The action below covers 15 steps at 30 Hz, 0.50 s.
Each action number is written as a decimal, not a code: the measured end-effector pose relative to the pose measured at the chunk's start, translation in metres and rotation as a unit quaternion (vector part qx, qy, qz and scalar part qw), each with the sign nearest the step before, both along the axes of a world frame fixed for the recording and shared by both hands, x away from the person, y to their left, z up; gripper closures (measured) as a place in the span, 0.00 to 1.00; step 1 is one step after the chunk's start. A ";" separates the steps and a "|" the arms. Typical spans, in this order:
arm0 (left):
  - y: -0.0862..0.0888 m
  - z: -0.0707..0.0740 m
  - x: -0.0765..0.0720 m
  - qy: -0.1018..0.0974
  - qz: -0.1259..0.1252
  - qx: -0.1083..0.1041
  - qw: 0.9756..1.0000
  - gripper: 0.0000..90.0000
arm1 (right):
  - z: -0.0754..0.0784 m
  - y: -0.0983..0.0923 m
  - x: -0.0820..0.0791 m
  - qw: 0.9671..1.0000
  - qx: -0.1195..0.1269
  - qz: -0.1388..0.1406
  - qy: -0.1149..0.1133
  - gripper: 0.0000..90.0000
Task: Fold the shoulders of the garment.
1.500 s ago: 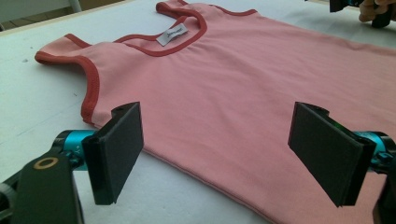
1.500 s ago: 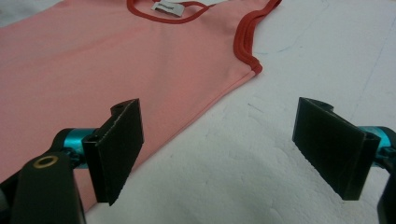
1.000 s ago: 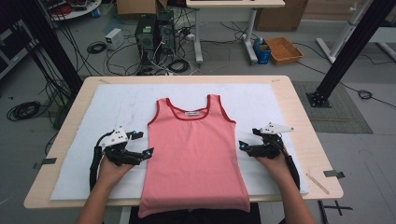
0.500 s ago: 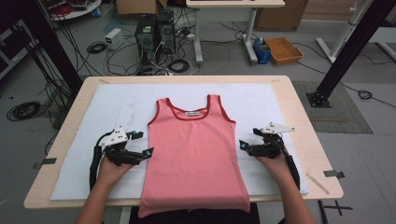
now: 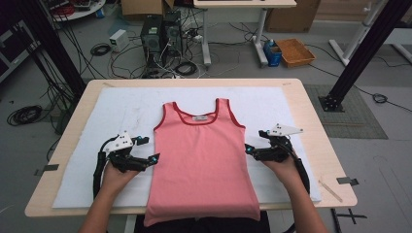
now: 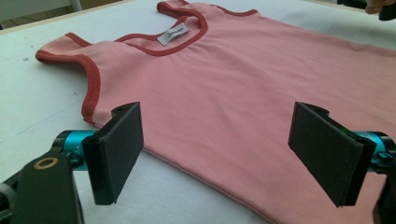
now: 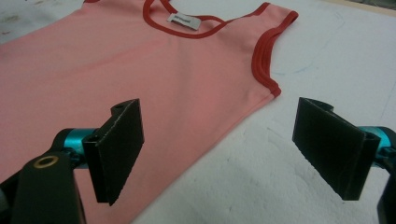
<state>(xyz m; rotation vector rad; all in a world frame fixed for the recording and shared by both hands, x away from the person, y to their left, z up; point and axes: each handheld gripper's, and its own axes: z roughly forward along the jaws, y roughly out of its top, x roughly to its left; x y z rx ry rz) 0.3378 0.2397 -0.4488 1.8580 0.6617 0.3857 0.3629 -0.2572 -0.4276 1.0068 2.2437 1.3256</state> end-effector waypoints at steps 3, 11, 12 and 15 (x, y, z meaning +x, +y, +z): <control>0.000 0.000 0.000 -0.001 0.000 0.002 1.000 0.20 | 0.006 0.004 0.004 1.000 0.003 -0.001 -0.001 0.18; 0.000 0.000 0.000 0.001 0.002 -0.001 1.000 0.20 | 0.023 0.013 0.021 1.000 -0.013 0.001 0.006 0.18; 0.000 0.000 0.000 0.000 0.002 -0.001 1.000 0.20 | 0.025 0.014 0.023 1.000 -0.014 0.000 0.007 0.18; 0.000 0.000 0.000 0.000 0.003 0.000 1.000 0.20 | 0.028 0.016 0.033 1.000 -0.010 -0.002 0.016 0.18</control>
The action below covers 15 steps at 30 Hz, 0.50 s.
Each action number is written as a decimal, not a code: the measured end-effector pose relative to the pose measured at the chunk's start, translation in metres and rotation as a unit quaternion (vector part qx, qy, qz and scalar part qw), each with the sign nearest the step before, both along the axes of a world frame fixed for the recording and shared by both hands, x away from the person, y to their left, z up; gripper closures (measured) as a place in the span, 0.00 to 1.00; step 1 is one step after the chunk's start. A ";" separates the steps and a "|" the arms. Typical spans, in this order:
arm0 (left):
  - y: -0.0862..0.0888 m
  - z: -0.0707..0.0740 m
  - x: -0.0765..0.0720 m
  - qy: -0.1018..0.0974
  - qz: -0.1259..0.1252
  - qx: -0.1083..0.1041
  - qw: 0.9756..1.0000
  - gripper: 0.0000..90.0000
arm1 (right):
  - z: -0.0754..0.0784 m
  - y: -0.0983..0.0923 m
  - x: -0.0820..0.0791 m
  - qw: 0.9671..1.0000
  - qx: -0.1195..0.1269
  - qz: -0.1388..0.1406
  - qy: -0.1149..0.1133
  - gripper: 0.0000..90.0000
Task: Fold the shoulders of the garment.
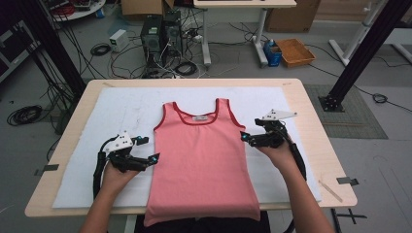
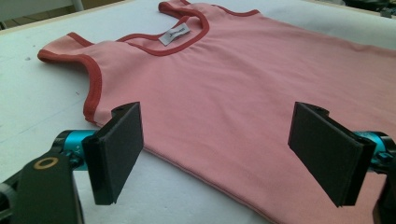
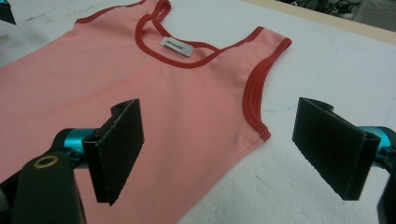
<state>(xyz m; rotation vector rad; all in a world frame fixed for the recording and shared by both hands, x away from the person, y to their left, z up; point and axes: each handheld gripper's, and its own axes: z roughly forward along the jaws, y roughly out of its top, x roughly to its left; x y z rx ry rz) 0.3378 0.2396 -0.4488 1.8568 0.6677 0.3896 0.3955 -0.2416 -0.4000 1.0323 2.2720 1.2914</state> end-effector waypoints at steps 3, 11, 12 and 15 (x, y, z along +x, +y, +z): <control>0.000 0.000 0.000 0.001 0.000 -0.002 1.000 0.20 | 0.002 0.003 0.009 1.000 -0.003 -0.003 0.005 0.18; 0.002 0.000 0.002 0.006 0.007 -0.007 1.000 0.20 | 0.012 0.012 0.029 1.000 -0.005 -0.020 0.006 0.18; 0.002 0.000 0.002 0.006 0.007 -0.007 1.000 0.20 | 0.013 0.013 0.031 1.000 0.000 -0.022 0.006 0.18; 0.001 0.000 0.001 0.006 0.007 -0.005 1.000 0.20 | 0.016 0.017 0.038 1.000 -0.002 -0.026 0.012 0.18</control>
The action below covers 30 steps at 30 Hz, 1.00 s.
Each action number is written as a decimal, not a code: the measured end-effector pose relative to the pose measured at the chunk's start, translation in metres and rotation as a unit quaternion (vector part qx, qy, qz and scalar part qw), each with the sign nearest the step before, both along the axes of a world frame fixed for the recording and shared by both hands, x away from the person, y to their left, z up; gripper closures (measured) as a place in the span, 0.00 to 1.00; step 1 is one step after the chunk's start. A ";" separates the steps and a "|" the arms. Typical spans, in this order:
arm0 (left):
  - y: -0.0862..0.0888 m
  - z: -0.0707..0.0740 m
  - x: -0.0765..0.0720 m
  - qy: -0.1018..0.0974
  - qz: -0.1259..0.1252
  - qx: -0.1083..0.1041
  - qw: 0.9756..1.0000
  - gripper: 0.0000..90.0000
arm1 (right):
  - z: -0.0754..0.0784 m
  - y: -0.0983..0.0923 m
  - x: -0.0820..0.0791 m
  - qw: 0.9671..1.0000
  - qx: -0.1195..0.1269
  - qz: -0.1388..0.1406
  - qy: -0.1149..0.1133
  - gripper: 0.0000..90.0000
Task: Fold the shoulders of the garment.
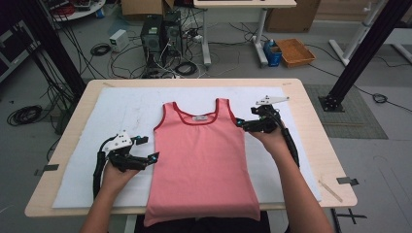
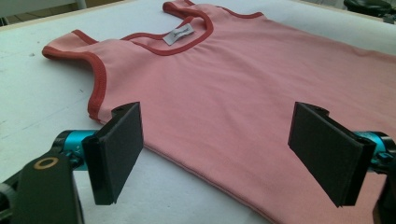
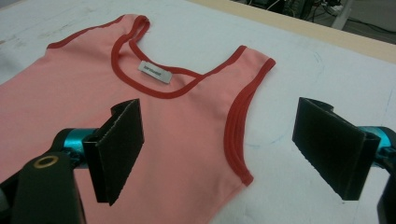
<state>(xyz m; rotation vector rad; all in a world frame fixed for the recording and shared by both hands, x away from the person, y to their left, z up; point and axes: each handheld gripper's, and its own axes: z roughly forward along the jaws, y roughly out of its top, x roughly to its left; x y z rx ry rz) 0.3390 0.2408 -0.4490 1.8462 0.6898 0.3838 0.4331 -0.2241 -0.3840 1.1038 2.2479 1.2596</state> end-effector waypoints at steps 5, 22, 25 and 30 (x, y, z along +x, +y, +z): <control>0.000 0.000 0.000 -0.002 -0.001 0.003 1.000 0.20 | 0.001 0.009 0.012 1.000 0.003 0.000 0.005 0.18; 0.000 0.000 0.000 -0.001 -0.002 -0.001 1.000 0.20 | 0.008 0.038 0.047 1.000 -0.020 -0.008 0.011 0.18; 0.000 0.000 0.000 -0.001 -0.002 0.000 1.000 0.20 | 0.009 0.041 0.052 0.999 -0.028 -0.009 0.017 0.18; 0.000 0.000 0.000 -0.001 -0.002 0.001 1.000 0.20 | 0.010 0.055 0.067 0.999 -0.044 -0.011 0.023 0.18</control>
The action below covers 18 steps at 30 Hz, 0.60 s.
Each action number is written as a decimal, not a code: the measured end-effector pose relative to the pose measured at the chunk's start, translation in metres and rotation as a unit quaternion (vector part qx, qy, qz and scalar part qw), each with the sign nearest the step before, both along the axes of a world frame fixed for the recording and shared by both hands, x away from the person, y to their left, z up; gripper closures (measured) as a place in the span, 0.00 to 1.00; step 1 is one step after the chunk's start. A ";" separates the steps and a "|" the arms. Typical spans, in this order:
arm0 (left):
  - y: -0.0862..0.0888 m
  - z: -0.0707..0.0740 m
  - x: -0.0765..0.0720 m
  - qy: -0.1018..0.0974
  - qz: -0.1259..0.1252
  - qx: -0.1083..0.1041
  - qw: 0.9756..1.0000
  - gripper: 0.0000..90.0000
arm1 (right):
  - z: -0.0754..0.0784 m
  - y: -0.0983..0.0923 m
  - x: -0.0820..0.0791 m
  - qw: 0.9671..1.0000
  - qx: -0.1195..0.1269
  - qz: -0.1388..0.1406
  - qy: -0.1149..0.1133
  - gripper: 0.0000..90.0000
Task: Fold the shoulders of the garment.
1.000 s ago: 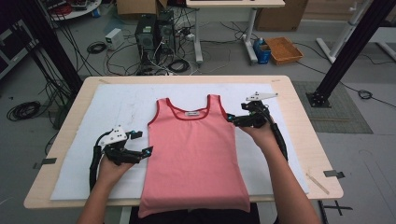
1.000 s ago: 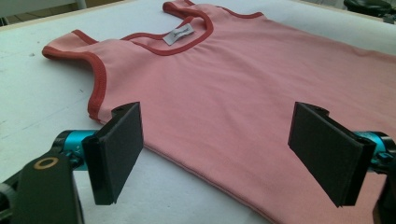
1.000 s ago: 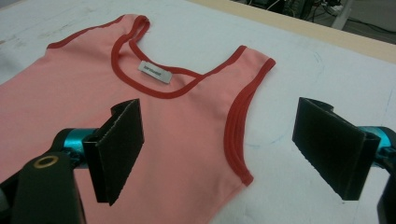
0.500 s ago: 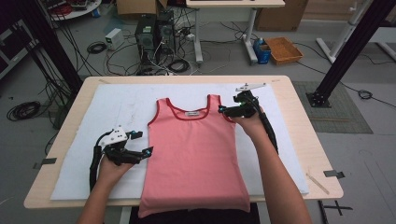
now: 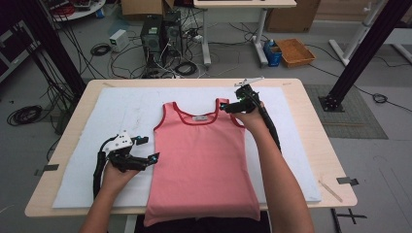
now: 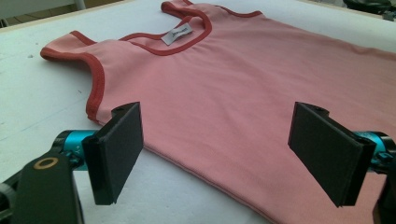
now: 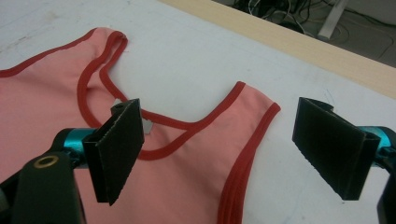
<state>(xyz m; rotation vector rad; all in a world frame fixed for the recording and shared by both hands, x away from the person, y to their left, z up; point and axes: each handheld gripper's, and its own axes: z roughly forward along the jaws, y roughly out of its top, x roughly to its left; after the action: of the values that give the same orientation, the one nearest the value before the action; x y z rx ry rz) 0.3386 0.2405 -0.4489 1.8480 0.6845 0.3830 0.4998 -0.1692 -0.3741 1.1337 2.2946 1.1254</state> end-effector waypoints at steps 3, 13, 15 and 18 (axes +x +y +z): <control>0.000 0.000 0.000 -0.001 -0.001 0.001 1.000 0.20 | 0.000 0.009 0.007 1.000 -0.010 0.002 0.000 0.18; 0.000 0.000 0.000 -0.002 -0.003 0.000 1.000 0.20 | -0.014 0.028 0.033 0.999 -0.020 -0.012 0.026 0.18; 0.000 0.000 0.000 -0.001 -0.004 -0.001 1.000 0.20 | -0.019 0.029 0.037 0.999 -0.020 -0.016 0.029 0.18; 0.001 0.000 0.001 0.002 -0.004 -0.004 1.000 0.20 | -0.029 0.030 0.047 0.999 -0.018 -0.024 0.045 0.18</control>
<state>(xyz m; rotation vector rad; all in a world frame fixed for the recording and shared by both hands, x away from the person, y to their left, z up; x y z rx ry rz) 0.3393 0.2414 -0.4491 1.8434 0.6813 0.3700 0.5470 -0.1390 -0.4031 1.2424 2.3307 1.0310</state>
